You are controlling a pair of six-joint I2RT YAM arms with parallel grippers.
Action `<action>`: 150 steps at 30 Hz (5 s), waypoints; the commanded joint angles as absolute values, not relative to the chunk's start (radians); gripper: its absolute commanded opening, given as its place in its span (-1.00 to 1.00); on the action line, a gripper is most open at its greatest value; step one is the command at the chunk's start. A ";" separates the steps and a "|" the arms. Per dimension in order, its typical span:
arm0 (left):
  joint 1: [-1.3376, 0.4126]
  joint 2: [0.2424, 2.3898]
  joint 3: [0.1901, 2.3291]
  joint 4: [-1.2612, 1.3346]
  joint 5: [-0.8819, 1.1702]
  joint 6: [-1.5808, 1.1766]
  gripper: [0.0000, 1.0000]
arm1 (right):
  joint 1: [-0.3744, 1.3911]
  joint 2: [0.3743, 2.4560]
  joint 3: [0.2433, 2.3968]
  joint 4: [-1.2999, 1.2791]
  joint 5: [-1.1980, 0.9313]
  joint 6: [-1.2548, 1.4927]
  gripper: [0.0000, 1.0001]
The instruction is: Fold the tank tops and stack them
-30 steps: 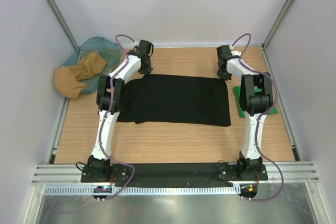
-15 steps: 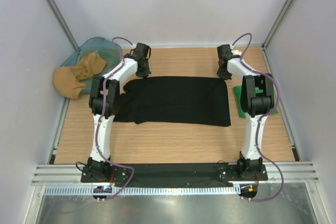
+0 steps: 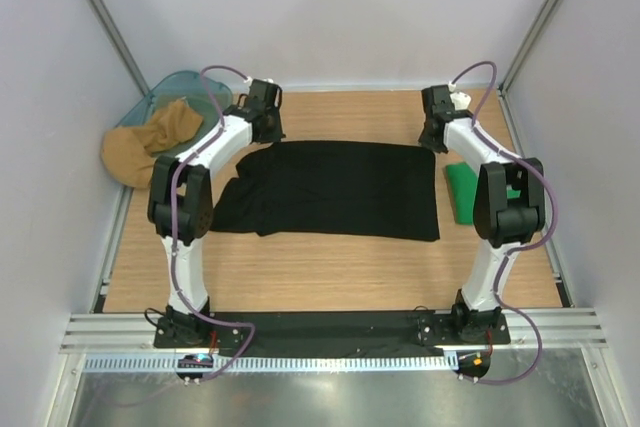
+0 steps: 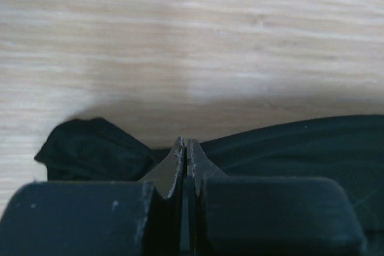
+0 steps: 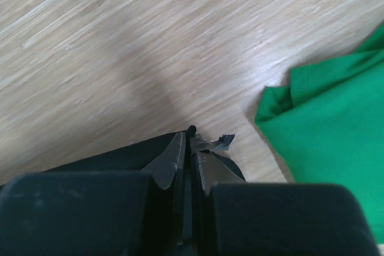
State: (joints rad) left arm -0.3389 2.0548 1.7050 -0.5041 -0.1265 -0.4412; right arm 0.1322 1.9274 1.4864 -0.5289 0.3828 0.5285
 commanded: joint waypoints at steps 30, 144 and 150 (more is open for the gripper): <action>-0.477 1.548 1.014 -0.360 -0.333 -0.641 -1.00 | 0.175 1.329 0.801 -0.385 0.387 0.721 -0.94; -0.258 1.349 0.572 -0.273 -0.342 -1.118 0.70 | 0.183 1.552 0.828 -0.342 0.225 0.693 0.06; -0.250 1.578 0.739 -0.203 -0.353 -1.101 0.24 | 0.210 1.545 0.761 -0.368 0.222 0.721 -0.17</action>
